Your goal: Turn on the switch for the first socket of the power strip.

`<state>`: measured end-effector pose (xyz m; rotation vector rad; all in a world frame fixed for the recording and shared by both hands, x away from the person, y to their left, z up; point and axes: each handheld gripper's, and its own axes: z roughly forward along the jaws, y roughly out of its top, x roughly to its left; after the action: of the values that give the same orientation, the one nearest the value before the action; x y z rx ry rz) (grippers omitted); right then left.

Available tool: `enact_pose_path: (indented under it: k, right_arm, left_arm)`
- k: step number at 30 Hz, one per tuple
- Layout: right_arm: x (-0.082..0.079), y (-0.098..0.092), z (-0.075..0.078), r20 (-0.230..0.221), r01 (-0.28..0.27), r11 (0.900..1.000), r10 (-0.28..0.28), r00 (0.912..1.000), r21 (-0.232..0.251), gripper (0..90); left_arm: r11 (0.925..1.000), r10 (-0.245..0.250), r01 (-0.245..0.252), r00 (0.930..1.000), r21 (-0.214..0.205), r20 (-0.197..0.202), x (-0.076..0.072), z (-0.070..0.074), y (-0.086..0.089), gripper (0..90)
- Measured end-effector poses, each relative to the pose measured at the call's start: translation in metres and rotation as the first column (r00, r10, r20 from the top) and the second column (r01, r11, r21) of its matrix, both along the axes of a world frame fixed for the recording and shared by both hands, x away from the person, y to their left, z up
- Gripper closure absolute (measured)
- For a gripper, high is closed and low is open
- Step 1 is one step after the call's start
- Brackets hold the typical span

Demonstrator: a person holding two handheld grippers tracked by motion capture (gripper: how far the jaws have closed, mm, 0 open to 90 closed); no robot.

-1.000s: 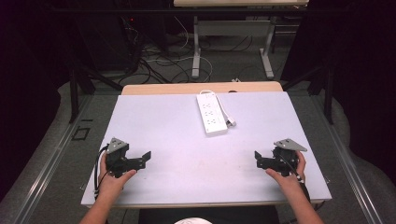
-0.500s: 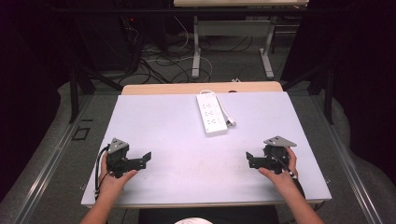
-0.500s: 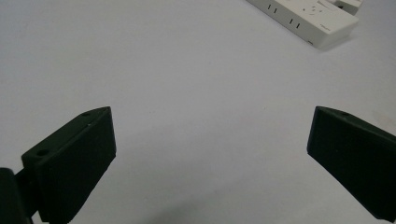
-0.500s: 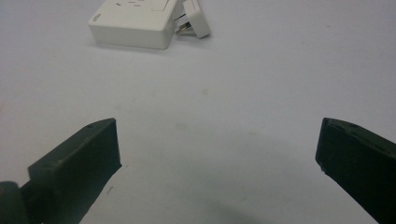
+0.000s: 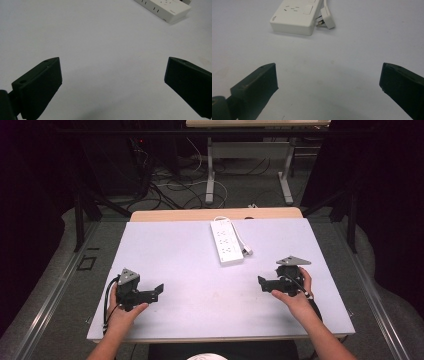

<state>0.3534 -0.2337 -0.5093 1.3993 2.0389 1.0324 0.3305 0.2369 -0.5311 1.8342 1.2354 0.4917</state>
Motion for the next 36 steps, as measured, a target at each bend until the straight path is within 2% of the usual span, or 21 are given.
enact_pose_path:
  k: [2, 7, 17, 28, 32, 33, 36]
  right_arm:
    - [0.003, 0.001, 0.005, 0.006, -0.012, 0.9999, 0.012, 0.9999, -0.011, 2.4]
    - [0.01, 0.004, 0.015, -0.001, -0.028, 0.9996, 0.028, 0.9996, -0.002, 2.8]
    - [0.022, 0.012, 0.035, -0.035, -0.071, 0.9974, 0.071, 0.9969, -0.01, 4.2]
    - [0.033, 0.019, 0.049, -0.078, -0.081, 0.9967, 0.08, 0.9937, -0.001, 7.4]
    - [0.035, 0.02, 0.052, -0.069, -0.085, 0.9962, 0.084, 0.9941, -0.018, 10.8]
    - [0.037, 0.021, 0.055, -0.074, -0.081, 0.9963, 0.079, 0.9941, -0.027, 15.3]
    - [0.039, 0.021, 0.058, -0.065, -0.081, 0.9963, 0.079, 0.9947, -0.03, 15.2]
  left_arm:
    - [1.0, -0.004, 0.004, 1.0, 0.007, -0.007, -0.001, 0.001, 0.001, 1.5]
    - [1.0, 0.0, 0.0, 1.0, 0.006, -0.007, -0.001, 0.001, 0.001, 1.9]
    - [1.0, -0.001, 0.001, 1.0, 0.008, -0.003, -0.001, 0.001, 0.0, 1.9]
    - [1.0, 0.001, -0.001, 1.0, 0.004, 0.006, -0.001, 0.0, -0.001, 1.9]
    - [1.0, 0.002, -0.002, 1.0, 0.004, 0.004, -0.001, 0.0, -0.001, 1.9]
    - [1.0, 0.001, -0.001, 1.0, 0.004, 0.004, -0.001, 0.0, -0.001, 1.9]
    - [1.0, 0.0, 0.0, 1.0, 0.003, 0.005, -0.001, 0.0, -0.001, 1.9]
